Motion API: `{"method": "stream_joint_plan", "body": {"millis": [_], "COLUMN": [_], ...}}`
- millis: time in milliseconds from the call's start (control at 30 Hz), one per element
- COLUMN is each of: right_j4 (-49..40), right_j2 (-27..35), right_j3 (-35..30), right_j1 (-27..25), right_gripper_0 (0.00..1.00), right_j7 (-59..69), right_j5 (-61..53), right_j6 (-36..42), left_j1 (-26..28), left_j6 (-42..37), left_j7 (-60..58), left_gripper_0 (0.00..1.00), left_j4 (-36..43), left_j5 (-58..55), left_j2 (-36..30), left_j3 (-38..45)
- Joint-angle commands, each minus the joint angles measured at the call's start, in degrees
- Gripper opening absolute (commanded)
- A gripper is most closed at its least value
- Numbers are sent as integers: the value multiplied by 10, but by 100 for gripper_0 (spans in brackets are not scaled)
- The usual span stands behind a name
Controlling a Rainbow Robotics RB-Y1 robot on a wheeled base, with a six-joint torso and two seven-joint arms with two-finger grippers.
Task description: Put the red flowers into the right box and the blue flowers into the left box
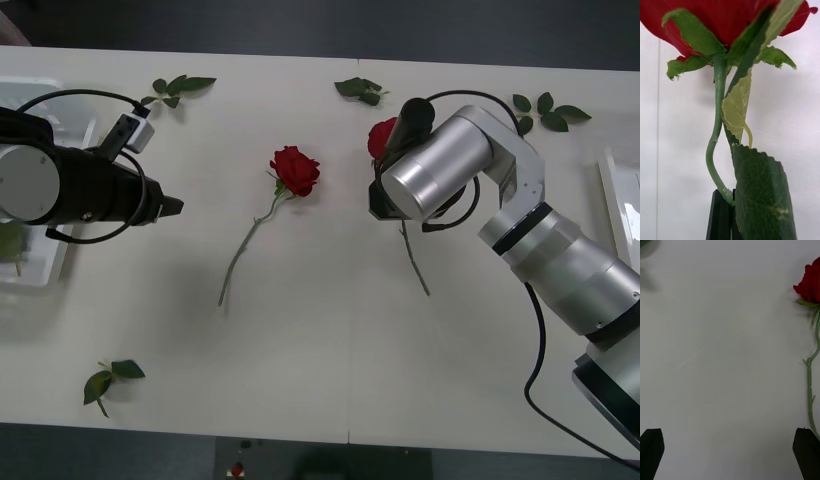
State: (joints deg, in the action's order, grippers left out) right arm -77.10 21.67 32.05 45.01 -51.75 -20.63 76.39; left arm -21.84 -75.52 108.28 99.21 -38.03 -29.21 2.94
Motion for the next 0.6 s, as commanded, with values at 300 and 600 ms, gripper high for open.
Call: {"method": "stream_joint_plan", "body": {"millis": [300, 600], "right_j4": [-169, -249], "right_j2": [99, 154], "right_j3": [-110, -306], "right_j1": [-5, -96], "right_gripper_0": [0, 0], "right_j7": [18, -57], "right_j5": [-75, -100], "right_j6": [128, 196], "left_j1": [-50, -60], "left_j6": [-32, 36], "left_j7": [-80, -199], "left_gripper_0": [100, 100], "left_j4": [13, 12], "left_j5": [98, 188], "left_j2": [35, 60], "left_j3": [-77, -203]}}
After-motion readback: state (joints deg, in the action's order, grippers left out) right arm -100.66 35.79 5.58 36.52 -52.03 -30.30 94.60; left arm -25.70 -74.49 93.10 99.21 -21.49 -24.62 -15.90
